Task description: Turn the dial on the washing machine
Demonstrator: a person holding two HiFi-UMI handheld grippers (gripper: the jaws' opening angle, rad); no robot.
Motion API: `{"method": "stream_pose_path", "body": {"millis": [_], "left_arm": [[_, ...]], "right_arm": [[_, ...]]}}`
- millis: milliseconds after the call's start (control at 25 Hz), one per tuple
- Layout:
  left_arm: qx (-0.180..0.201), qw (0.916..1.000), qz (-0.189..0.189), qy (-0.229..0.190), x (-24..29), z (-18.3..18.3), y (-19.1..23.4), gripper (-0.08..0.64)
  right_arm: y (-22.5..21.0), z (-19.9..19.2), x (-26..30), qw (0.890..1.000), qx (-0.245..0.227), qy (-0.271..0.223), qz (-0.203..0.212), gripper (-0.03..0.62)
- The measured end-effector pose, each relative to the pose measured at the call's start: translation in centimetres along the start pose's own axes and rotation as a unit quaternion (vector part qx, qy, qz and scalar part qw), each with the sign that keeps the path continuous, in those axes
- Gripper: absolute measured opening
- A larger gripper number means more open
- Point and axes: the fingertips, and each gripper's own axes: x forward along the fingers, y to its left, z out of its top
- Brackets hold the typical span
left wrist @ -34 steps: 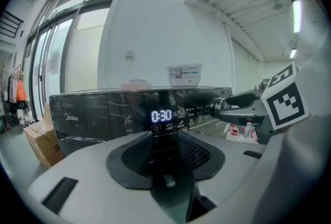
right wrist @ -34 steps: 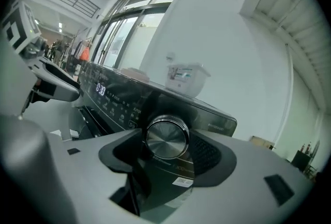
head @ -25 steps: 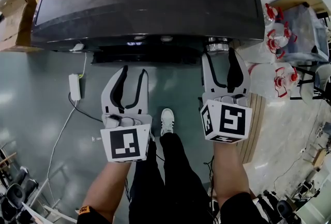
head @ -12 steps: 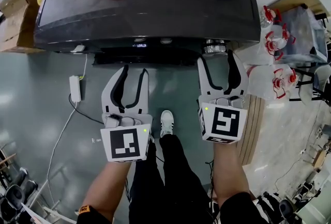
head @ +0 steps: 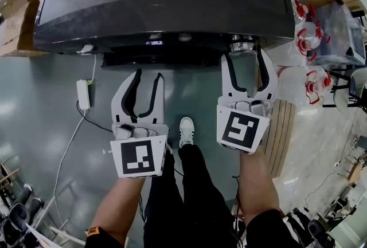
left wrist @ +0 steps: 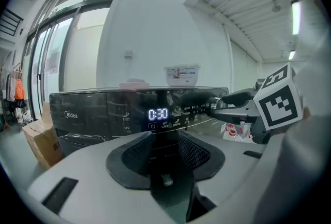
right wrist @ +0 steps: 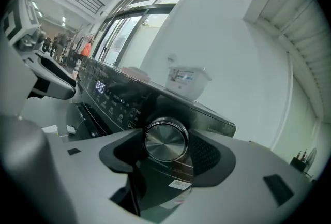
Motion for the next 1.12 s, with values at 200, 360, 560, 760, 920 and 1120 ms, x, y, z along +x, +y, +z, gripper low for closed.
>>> {"method": "stream_pose_path", "body": {"millis": [200,360,560,760,920,1120], "left_arm": [[-0.001,1.0000,0.000,0.000,0.2,-0.1,0.1,0.160],[-0.002,1.0000,-0.002,0.001,0.3,-0.1,-0.1,0.160],[-0.006,1.0000,0.001,-0.001,0.4,0.3,0.3,0.160],[0.007,1.0000,-0.001,-0.007,0.5,0.5,0.0,0.160],[0.006,1.0000,-0.002,-0.005,0.6,0.4,0.0,0.160],[0.005,1.0000,-0.003,-0.002,0.7,0.2,0.0,0.160]], "right_arm": [[-0.3,0.1,0.1,0.997,0.073,-0.014,0.007,0.284],[-1.3,-0.1,0.1,0.977,0.213,-0.015,0.024,0.282],[-1.4,-0.2,0.2,0.964,0.263,-0.017,0.038,0.284],[-0.8,0.2,0.0,0.991,0.131,-0.020,0.025,0.301],[0.3,-0.1,0.1,1.000,0.011,0.004,0.018,0.307],[-0.1,-0.3,0.4,1.000,0.028,0.003,-0.003,0.288]]}}
